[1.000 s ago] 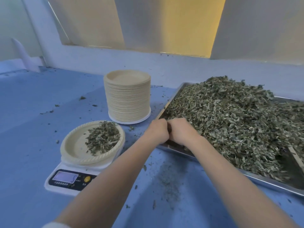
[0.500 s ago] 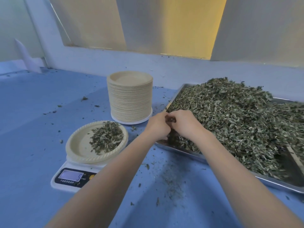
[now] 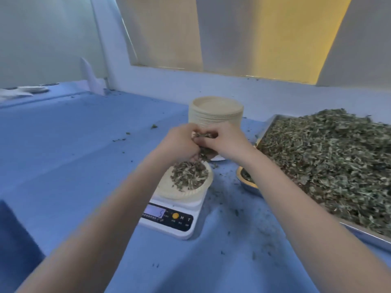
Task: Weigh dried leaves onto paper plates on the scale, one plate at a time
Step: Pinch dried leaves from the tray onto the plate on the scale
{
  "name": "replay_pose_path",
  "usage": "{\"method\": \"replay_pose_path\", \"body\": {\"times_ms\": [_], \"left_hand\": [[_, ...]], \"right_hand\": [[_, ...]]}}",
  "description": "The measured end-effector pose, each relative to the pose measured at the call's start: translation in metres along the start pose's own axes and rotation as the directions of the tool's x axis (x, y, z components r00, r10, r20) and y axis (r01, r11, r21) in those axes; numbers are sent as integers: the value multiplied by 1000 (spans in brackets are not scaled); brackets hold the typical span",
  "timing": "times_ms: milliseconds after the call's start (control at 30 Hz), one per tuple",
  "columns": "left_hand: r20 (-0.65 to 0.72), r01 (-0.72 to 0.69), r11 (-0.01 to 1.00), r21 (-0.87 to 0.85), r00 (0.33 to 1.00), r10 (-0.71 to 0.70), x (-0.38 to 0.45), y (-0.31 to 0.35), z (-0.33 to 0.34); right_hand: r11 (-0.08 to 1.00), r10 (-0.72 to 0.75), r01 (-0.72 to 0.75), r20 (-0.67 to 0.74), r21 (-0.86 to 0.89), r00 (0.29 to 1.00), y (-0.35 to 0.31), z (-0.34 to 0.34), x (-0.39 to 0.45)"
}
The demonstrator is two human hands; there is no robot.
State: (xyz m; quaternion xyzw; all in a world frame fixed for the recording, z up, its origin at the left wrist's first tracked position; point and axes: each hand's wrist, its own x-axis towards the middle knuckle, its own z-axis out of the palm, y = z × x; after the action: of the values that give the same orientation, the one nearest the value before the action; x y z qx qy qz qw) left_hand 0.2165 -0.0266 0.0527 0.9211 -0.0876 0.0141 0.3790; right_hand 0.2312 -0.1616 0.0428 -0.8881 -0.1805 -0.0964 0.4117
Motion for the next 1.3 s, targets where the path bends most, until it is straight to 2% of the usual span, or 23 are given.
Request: {"method": "replay_pose_path", "body": {"times_ms": [67,133,200,400,667,967,1300], "left_hand": [[13,53,998,-40,999,-52,-8,-19,-10],[16,80,995,-51,997,-79,-13,-34,-14],[-13,96,993,-65,995,-97,-14,-45,-17],[-55,66,987,-149,996,-75,-12,-55,-21],[-99,4,986,-166,995,-21,-12,-55,-27],[-189,-21,991,-130,982,-4,-12,-58,-31],[-160,-16,998,-66,987,5,-7,-49,-12]], "right_hand": [[999,0,2,54,-39,999,-4,20,6],[976,11,12,104,-216,994,-1,34,10],[958,14,21,120,-286,993,3,40,12],[967,-19,36,72,-251,997,-3,45,20],[986,-67,76,66,-150,996,-17,51,21],[998,-61,61,13,0,998,-23,58,21],[999,-44,44,-14,15,999,-5,54,15]]}}
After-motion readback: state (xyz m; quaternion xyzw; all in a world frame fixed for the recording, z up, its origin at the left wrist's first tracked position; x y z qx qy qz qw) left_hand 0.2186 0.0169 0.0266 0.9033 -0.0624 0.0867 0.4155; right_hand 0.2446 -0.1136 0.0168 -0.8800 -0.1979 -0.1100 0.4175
